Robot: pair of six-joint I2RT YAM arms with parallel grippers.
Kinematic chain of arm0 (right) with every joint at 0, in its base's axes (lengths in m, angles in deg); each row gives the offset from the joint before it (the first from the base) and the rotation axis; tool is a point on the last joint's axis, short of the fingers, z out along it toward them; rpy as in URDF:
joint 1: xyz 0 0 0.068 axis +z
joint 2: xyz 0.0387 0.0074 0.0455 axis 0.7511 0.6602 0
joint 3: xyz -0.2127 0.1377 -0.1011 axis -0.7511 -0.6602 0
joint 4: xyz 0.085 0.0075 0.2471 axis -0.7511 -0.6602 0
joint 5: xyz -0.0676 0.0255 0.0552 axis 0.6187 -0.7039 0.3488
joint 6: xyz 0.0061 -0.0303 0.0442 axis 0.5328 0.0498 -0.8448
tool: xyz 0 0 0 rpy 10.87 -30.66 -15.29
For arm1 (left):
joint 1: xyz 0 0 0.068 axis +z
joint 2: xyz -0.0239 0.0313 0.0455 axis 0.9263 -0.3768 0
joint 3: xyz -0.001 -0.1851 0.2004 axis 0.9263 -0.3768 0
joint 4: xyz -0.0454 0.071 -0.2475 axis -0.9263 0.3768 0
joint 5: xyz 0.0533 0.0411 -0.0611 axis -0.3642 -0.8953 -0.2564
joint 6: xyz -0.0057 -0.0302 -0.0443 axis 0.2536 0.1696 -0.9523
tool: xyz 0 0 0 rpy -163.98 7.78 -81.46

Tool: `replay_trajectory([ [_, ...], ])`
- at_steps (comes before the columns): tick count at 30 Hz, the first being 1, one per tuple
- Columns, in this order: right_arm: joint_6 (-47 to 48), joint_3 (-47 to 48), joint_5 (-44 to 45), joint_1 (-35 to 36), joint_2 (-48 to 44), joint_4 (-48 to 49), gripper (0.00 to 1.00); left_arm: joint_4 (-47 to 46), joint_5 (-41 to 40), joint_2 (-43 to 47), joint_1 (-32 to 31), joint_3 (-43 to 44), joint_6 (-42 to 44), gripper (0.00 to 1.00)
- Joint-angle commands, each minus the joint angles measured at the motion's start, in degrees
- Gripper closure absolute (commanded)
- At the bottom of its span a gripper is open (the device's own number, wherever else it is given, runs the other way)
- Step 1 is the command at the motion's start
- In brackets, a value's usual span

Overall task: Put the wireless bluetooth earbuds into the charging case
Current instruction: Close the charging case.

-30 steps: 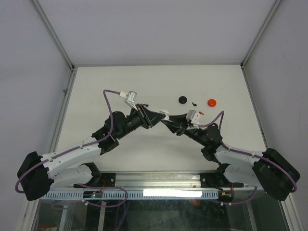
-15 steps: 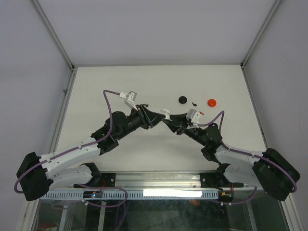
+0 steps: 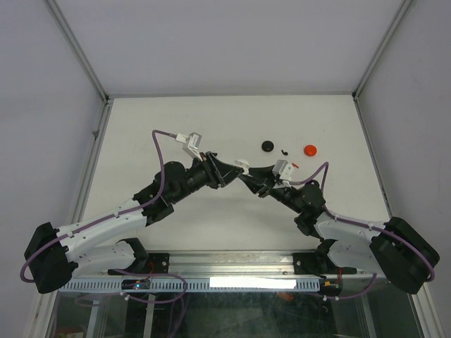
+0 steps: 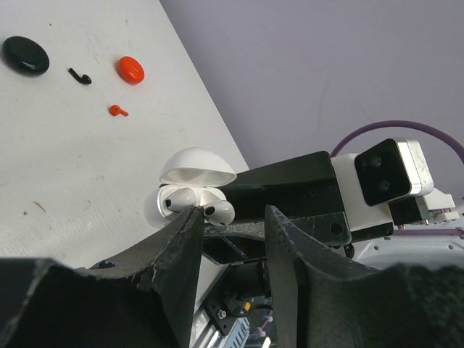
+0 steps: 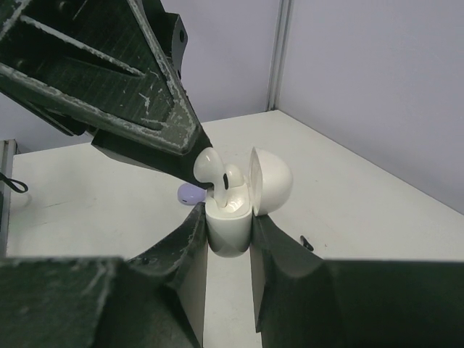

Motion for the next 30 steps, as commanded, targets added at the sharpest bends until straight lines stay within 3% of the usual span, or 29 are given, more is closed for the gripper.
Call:
replay_trajectory([
  [1, 0.57, 0.78, -0.30, 0.36, -0.74, 5.59, 1.00, 0.53, 1.88, -0.25, -1.15, 1.93, 0.95, 0.59],
  [17, 0.31, 0.42, -0.04, 0.37, -0.57, 5.77, 1.00, 2.71, 2.51, -0.99, -2.81, 3.67, 3.53, 0.47],
  [25, 0.57, 0.20, -1.20, 0.40, -2.88, 2.57, 1.00, 14.09, -3.51, 3.80, -2.26, 7.99, 11.19, 0.34],
  [30, 0.04, 0.36, -2.81, 0.42, -4.16, 0.67, 1.00, 17.71, 4.69, 3.86, 2.86, 9.78, 14.09, 0.26],
])
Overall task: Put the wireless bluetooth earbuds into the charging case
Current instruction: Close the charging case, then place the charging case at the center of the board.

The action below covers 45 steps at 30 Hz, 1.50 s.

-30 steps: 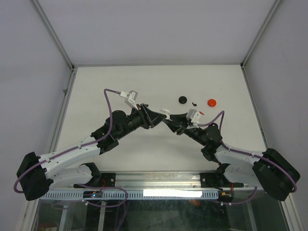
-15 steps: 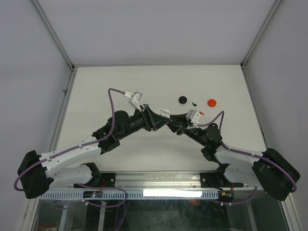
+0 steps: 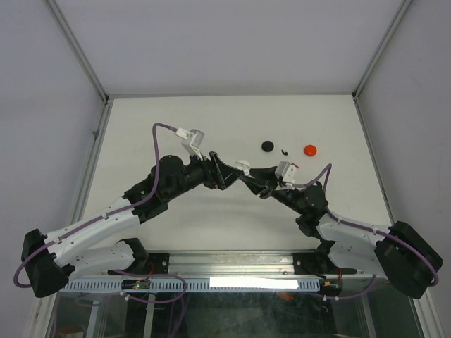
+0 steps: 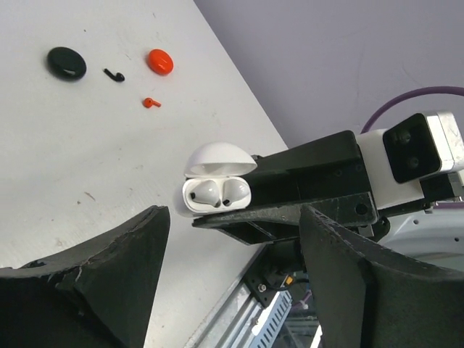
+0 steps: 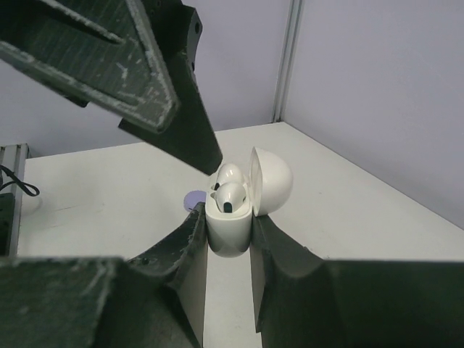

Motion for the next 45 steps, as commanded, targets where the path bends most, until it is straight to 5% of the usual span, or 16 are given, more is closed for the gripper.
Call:
replay_trajectory([
  [1, -0.35, 0.90, -2.75, 0.35, -2.13, 0.47, 1.00, 3.13, 7.95, 1.23, 5.38, 3.17, 4.43, 0.25],
  [10, -3.85, 2.79, -9.67, 0.23, -1.22, -0.44, 1.00, -2.43, 28.54, -2.94, 11.90, 3.56, 3.51, 0.19],
  [30, -14.16, 3.77, -18.11, -4.20, 2.38, -0.25, 1.00, -19.38, 44.09, -7.00, 13.44, 0.39, -2.32, 0.34],
  [36, -14.38, 4.89, -17.61, -4.77, 1.54, -8.79, 1.00, -12.65, 39.02, -5.20, 15.16, 0.67, -0.19, 0.31],
  [45, -16.28, 10.08, -10.49, -4.75, 1.31, -37.74, 1.00, 15.17, 9.84, -1.26, 19.84, 6.96, 13.90, 0.14],
])
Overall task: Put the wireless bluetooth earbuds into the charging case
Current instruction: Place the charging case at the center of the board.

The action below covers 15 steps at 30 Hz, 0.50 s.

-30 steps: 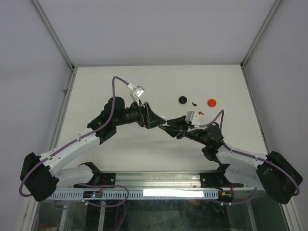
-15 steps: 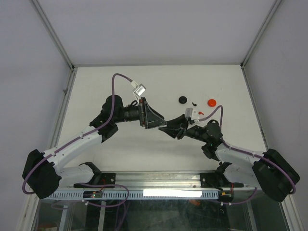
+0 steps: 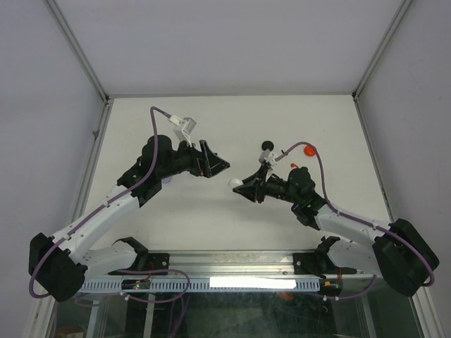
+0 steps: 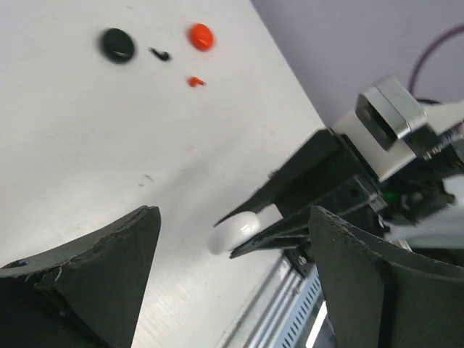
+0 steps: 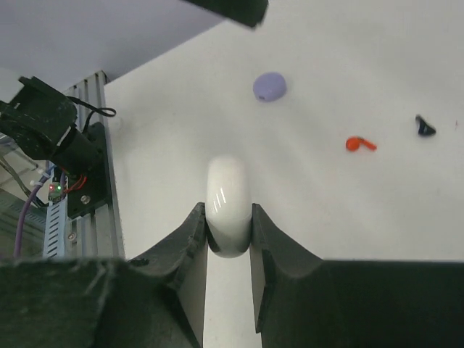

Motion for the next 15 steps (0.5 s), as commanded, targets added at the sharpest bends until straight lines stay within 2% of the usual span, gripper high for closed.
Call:
replay_trajectory([
  [1, -2.76, 4.10, 3.30, -0.15, -0.15, -15.15, 1.00, 12.80, -18.69, 3.20, 2.49, 4.73, 8.68, 0.12],
  [5, -5.97, 5.31, 2.24, 0.17, 3.19, -21.89, 1.00, 16.10, -27.54, 4.34, 4.81, 6.08, 13.64, 0.02],
  [8, -7.85, 6.71, 2.27, 1.48, 7.40, -25.29, 1.00, 16.09, -33.51, 4.53, 6.25, 6.15, 16.94, 0.01],
  [15, -11.68, 12.06, 2.09, 7.66, 20.43, -25.60, 0.98, 16.19, -35.98, 4.64, 9.43, 7.42, 21.19, 0.01],
])
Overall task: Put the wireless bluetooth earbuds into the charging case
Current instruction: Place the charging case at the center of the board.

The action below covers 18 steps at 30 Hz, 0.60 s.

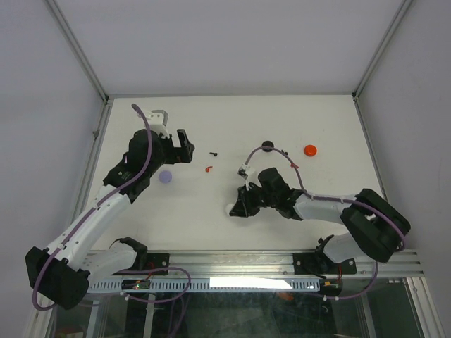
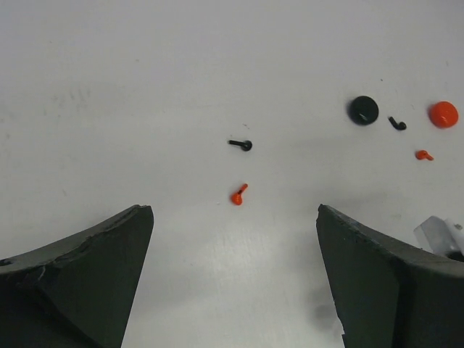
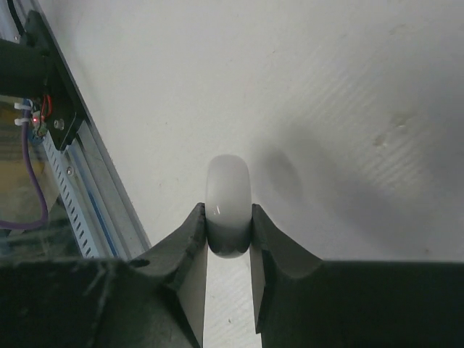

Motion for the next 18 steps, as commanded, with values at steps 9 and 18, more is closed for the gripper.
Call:
replay_trajectory([
  [9, -6.18, 13.35, -0.56, 5.76, 17.76, -3.08, 0.86, -1.59, -10.18, 4.29, 4.00, -1.41, 7.36, 0.01],
  [18, -2.54, 13.71, 8.50, 5.76, 12.14, -13.77, 0.50, -1.99, -10.88, 5.71, 5.53, -1.85, 4.48, 0.01],
])
